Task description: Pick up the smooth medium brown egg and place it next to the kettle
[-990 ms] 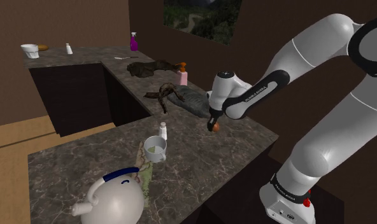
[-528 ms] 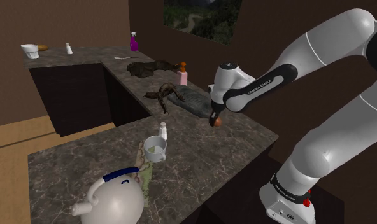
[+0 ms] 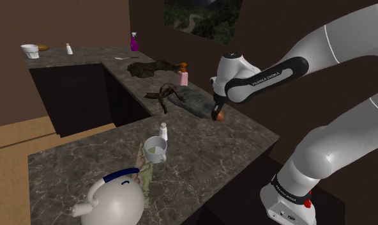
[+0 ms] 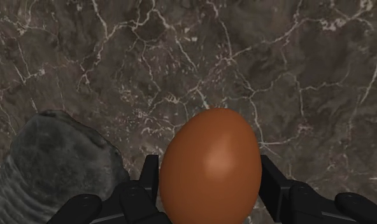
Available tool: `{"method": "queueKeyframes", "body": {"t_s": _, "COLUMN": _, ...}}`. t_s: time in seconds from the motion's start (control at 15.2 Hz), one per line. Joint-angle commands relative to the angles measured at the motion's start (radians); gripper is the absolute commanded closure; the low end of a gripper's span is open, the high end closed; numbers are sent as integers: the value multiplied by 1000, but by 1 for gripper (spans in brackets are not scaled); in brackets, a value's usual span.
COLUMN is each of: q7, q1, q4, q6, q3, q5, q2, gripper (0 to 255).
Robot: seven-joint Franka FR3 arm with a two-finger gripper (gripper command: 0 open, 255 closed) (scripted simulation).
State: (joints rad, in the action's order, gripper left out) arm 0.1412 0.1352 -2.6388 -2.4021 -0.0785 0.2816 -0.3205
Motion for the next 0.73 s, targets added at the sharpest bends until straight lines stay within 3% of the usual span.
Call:
{"method": "queueKeyframes", "body": {"t_s": 0.0, "q7": 11, "q1": -5, "q4": 13, "q6": 32, "q3": 2, "q5": -10, "q2": -19, "gripper": 255}}
{"method": "queueKeyframes", "body": {"t_s": 0.66, "q7": 58, "q1": -20, "q4": 88, "q6": 182, "q3": 9, "q5": -48, "q2": -98, "gripper": 255}}
